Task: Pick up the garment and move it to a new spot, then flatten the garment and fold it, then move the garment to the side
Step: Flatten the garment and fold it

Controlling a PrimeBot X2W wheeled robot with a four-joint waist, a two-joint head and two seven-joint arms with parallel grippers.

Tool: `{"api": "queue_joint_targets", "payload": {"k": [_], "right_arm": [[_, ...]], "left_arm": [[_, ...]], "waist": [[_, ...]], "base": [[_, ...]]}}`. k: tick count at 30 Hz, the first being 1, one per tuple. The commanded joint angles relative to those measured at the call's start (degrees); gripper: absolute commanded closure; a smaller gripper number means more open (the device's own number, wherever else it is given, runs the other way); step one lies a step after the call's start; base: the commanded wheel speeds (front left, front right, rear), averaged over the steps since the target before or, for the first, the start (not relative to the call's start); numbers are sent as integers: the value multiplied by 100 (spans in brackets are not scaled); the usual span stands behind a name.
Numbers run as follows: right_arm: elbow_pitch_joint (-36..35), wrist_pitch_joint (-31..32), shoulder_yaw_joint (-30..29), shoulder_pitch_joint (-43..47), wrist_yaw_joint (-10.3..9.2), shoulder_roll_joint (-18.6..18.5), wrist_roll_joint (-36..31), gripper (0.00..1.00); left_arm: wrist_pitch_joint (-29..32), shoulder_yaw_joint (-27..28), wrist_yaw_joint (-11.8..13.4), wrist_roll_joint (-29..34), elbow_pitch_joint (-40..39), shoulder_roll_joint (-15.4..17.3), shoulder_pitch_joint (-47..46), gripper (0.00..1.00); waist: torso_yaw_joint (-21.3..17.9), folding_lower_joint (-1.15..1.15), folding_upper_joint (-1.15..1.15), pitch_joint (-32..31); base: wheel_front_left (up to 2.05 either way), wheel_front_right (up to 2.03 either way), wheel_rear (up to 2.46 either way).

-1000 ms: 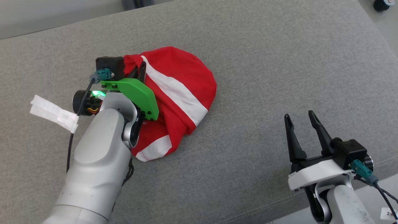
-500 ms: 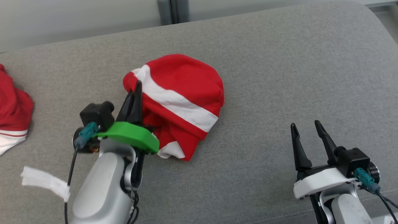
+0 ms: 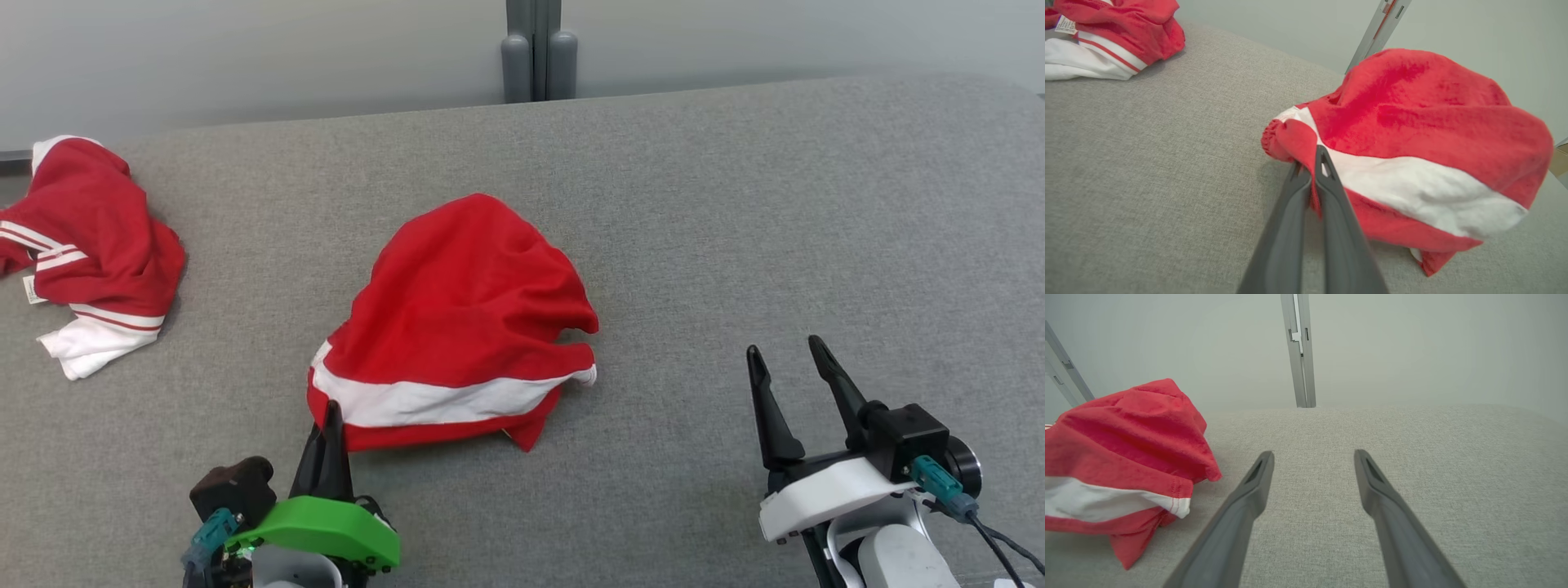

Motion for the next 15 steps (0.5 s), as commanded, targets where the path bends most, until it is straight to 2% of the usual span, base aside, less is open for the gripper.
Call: {"api": "queue_joint_targets", "payload": {"k": [1,12,13,14,15], "right_arm": [[24,-18,20,67,0,-12,-38,0],[123,-18,167,128,0,-11,-27,0],[129,-18,173,137,0,-10,-23,0],[133,-18,178,142,0,-10,-22,0],[137,-18,176,147,0,-10,-25,0]], "left_arm": [[-40,12,13,-43,57,-25,79,100],[5,-293,-158,-223,755,-163,127,100],[3,-324,-176,-229,814,-176,123,95],[-8,-342,-188,-235,855,-183,113,84],[-27,-357,-191,-246,894,-192,89,54]], "waist": [[19,0,0,-23],[-116,0,0,-131],[-127,0,0,-139],[-135,0,0,-141],[-138,0,0,-142]], "base": [[0,0,0],[0,0,0],[0,0,0],[0,0,0],[0,0,0]]}}
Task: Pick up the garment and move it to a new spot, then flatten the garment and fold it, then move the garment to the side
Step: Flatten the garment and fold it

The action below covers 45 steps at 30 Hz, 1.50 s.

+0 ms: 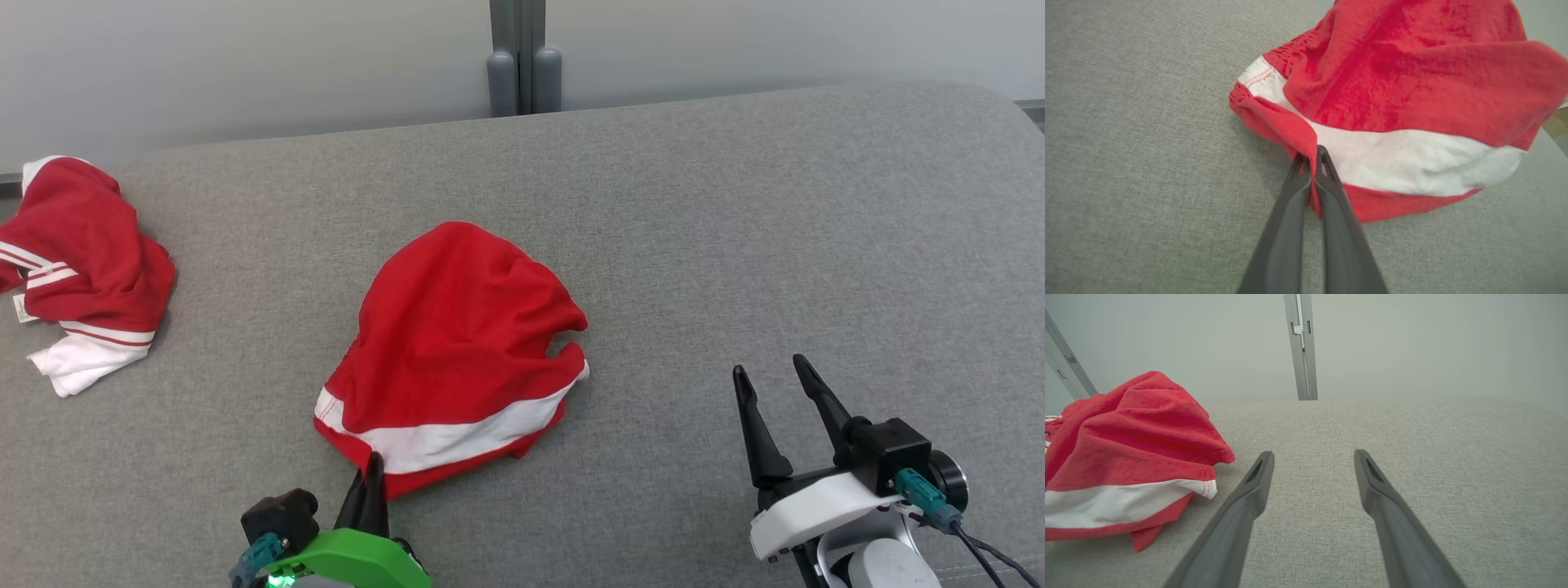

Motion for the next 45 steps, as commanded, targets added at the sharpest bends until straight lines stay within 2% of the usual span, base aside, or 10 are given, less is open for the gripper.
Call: {"api": "queue_joint_targets", "payload": {"k": [1,2,17,36,37,39,40,42,43,45], "right_arm": [[18,-18,1,44,0,-11,-26,0],[22,-18,-4,50,0,-10,-30,0],[270,-18,151,-53,0,-10,-71,0],[2645,-18,808,-1629,-1,-14,-451,0],[2710,-18,821,-1682,-1,-14,-470,5],[2791,-18,824,-1740,0,-14,-463,53],[2809,-18,820,-1768,0,-14,-474,58],[2821,-18,788,-1808,-1,-16,-520,82],[2819,-18,783,-1819,0,-14,-528,100],[2763,-18,788,-1828,-1,-14,-527,100]], "left_arm": [[-51,-3,-23,-25,30,-10,22,24],[-73,11,-29,-23,43,-11,-2,0],[-251,482,97,288,-697,348,144,0],[-246,566,74,469,-1072,149,35,0],[-246,580,68,484,-1075,140,29,0],[-246,605,50,500,-1076,122,26,0],[-246,618,44,502,-1078,112,26,0],[-247,650,33,529,-1082,95,29,0],[-247,674,39,544,-1085,87,35,0],[-247,714,33,560,-1093,73,52,0]], "waist": [[-4,0,0,-5],[0,0,0,-7],[417,0,0,-41],[1427,0,0,357],[1453,0,0,369],[1487,0,0,386],[1495,0,0,395],[1499,0,0,409],[1490,0,0,413],[1446,0,0,413]], "base": [[0,0,0],[0,0,0],[0,0,0],[0,0,0],[0,0,0],[0,0,0],[0,0,0],[0,0,0],[0,0,0],[0,0,0]]}}
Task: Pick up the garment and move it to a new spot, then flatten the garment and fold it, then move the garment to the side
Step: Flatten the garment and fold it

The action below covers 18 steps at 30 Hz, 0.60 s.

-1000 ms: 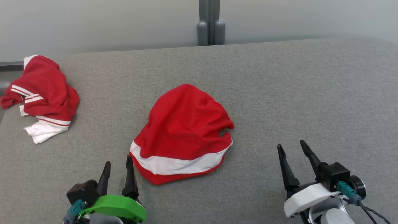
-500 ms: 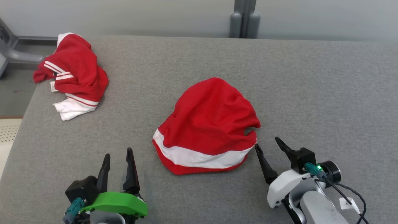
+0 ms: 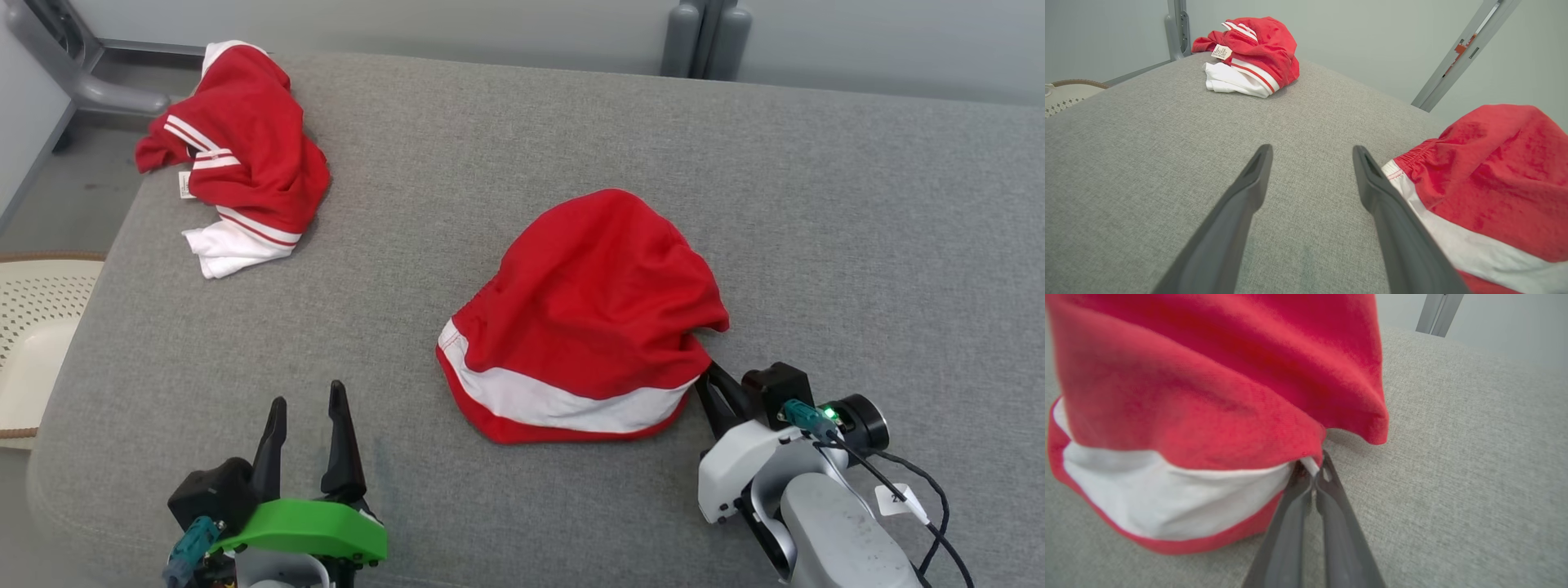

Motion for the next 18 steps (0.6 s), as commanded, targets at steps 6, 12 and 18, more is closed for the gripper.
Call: {"api": "queue_joint_targets", "payload": {"k": [6,12,18], "right_arm": [[-284,-18,-331,198,-2,-23,-201,100],[-662,-18,-1263,577,-2,-16,-916,100],[-868,34,-1807,744,-3,-18,-1490,100]], "left_arm": [[-4,77,-81,98,-27,-45,14,0],[-4,118,-131,138,-2,-82,29,0],[-5,118,-171,166,18,-108,-28,0]], "waist": [[-283,0,0,-57],[-630,0,0,-85],[-896,0,0,-12]], "base": [[0,0,0],[0,0,0],[0,0,0]]}}
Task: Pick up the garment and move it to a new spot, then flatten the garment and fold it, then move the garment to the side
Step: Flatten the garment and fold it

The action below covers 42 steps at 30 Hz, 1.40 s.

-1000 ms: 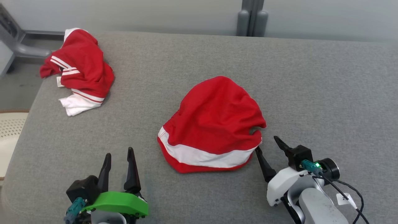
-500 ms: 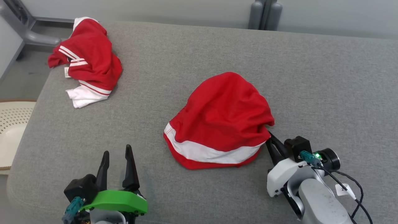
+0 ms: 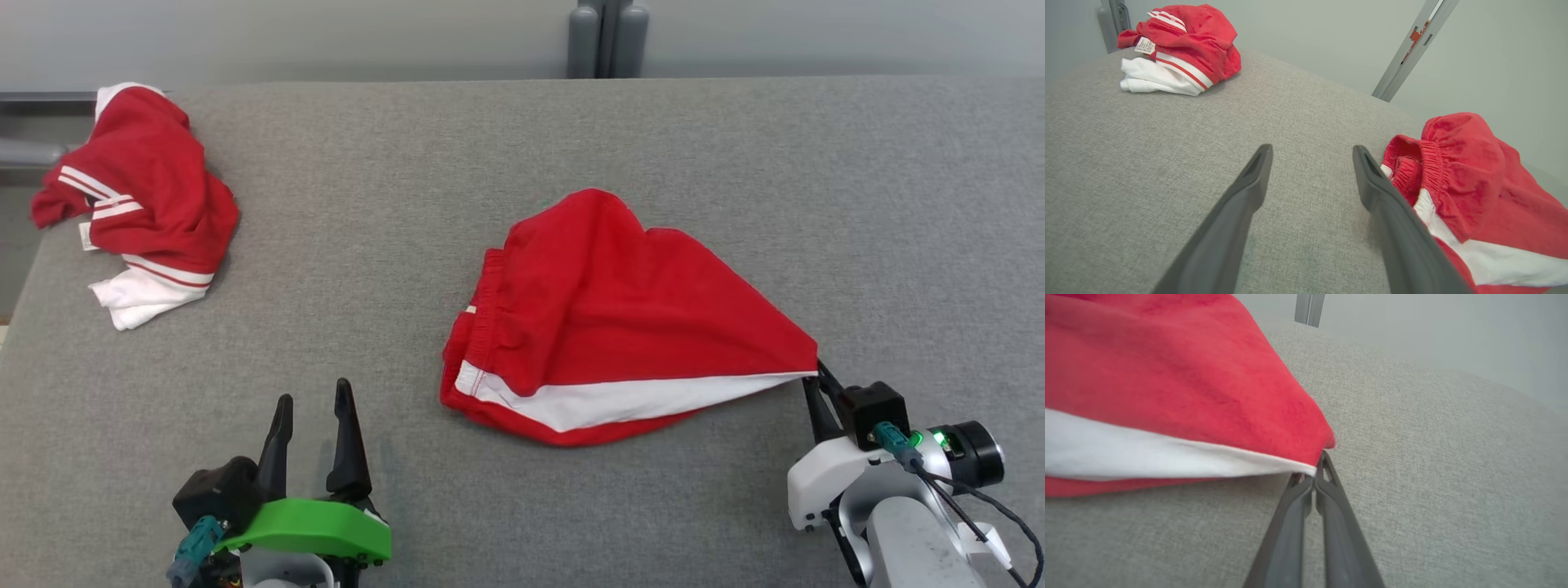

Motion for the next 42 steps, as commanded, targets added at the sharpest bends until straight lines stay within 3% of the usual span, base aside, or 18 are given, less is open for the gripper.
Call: {"api": "queue_joint_targets", "payload": {"k": [1,5,6,7,8,9,14,19,22,33,42], "right_arm": [[-59,45,-76,24,-4,-15,-72,100],[-102,88,-126,-5,-4,-15,-116,100],[-117,78,-142,-13,-4,-16,-127,95],[-120,67,-168,-14,-4,-16,-115,57],[-125,55,-179,-10,-4,-16,-95,32],[-119,46,-197,6,-4,-16,-49,0],[-111,0,-302,168,-4,-17,175,0],[-321,-39,-300,356,-4,-15,495,0],[-574,-36,-257,448,-4,-16,683,0],[-1595,-34,-12,830,-4,-15,1219,0],[-1922,-35,391,1037,-4,-15,1582,0]], "left_arm": [[-3,12,-20,61,11,-2,-47,0],[-3,18,-48,75,32,-20,-108,0],[-3,26,-52,79,36,-22,-118,0],[-3,36,-61,80,40,-27,-126,0],[-3,47,-68,83,44,-30,-129,0],[-3,61,-68,87,47,-35,-129,0],[-4,160,-110,99,92,-44,-110,0],[-4,189,-414,166,44,-46,-66,0],[-3,258,-474,227,61,-52,-16,0],[-3,342,-541,502,93,-61,274,0],[-4,420,-492,877,15,-61,490,0]], "waist": [[-149,0,0,59],[-227,0,0,94],[-241,0,0,96],[-259,0,0,95],[-275,0,0,89],[-296,0,0,78],[-372,0,0,-43],[-440,0,0,-225],[-489,0,0,-343],[-609,0,0,-872],[-637,0,0,-1051]], "base": [[0,0,0],[0,0,0],[0,0,0],[0,0,0],[0,0,0],[0,0,0],[0,0,0],[0,0,0],[0,0,0],[0,0,0],[0,0,0]]}}
